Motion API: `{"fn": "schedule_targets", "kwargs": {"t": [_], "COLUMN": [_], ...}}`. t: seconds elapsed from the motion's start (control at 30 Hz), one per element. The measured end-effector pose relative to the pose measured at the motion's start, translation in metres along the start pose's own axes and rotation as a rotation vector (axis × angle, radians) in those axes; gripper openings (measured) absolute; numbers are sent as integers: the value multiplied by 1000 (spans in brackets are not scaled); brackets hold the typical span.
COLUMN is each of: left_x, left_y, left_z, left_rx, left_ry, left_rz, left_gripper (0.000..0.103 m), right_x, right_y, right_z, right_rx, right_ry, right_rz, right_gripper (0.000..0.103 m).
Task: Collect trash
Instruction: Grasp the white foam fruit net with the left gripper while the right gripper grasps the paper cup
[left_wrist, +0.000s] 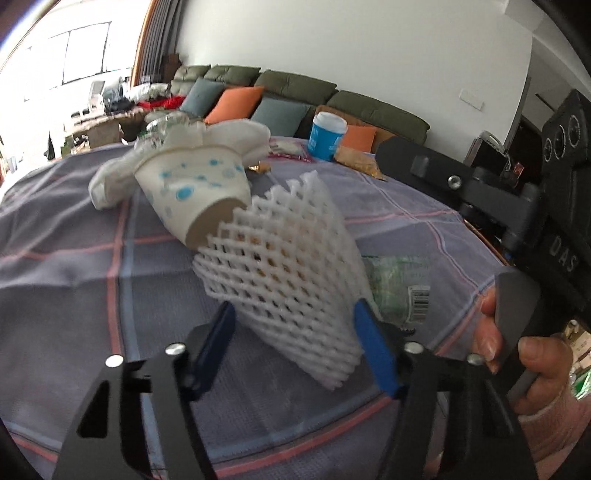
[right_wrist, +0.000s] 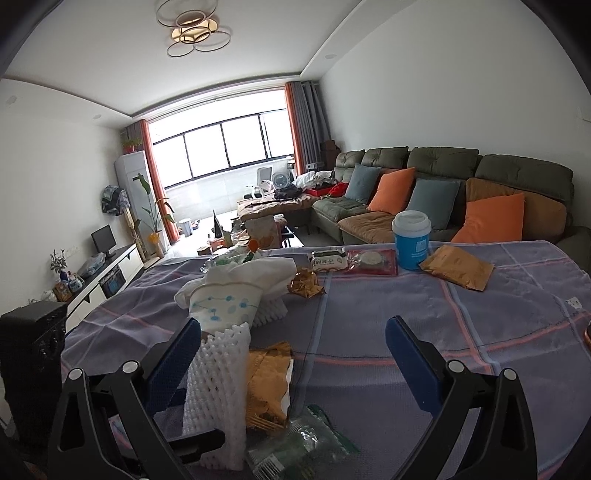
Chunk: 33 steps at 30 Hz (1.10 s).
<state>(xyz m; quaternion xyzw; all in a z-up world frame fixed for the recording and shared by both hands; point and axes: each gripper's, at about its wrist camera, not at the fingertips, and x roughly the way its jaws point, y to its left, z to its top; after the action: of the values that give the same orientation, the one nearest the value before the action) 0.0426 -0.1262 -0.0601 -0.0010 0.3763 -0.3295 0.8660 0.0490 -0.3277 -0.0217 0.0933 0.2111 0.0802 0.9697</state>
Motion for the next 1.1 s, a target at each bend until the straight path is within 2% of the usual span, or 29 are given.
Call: {"fn": "schedule_targets", "kwargs": {"t": [0.13,0.2,0.4,0.63,0.8,0.93,1.1], "left_x": [2,2,-7,-28,-51,-64,-81], "left_y": [7,9,13,18,28,39,56], "left_z": [0,-1,-6,-10,-15,-18,-20], "left_rx": [-13,-17,-22,-5,-19,-40,-60], "left_ry": [4,4,-5,-40,-81,-105,-130], "left_rz": [-9,-20,-23,-5,16,46,99], "left_gripper": [48,36,24,23,23,23,23], "right_x": [2,3,4,6,13,23,39], "right_y": [0,1,2,11,20,28,47], "right_z": [-2,-3,-3,-1,2,5,5], "right_rx": [1,-1,-4,-24,-28,-14,-60], "right_ry": [7,10,17,21,42,77,127], "right_rz": [13,17,30,51,106,159,191], "right_gripper": [99,99,99,99,99,93,88]}}
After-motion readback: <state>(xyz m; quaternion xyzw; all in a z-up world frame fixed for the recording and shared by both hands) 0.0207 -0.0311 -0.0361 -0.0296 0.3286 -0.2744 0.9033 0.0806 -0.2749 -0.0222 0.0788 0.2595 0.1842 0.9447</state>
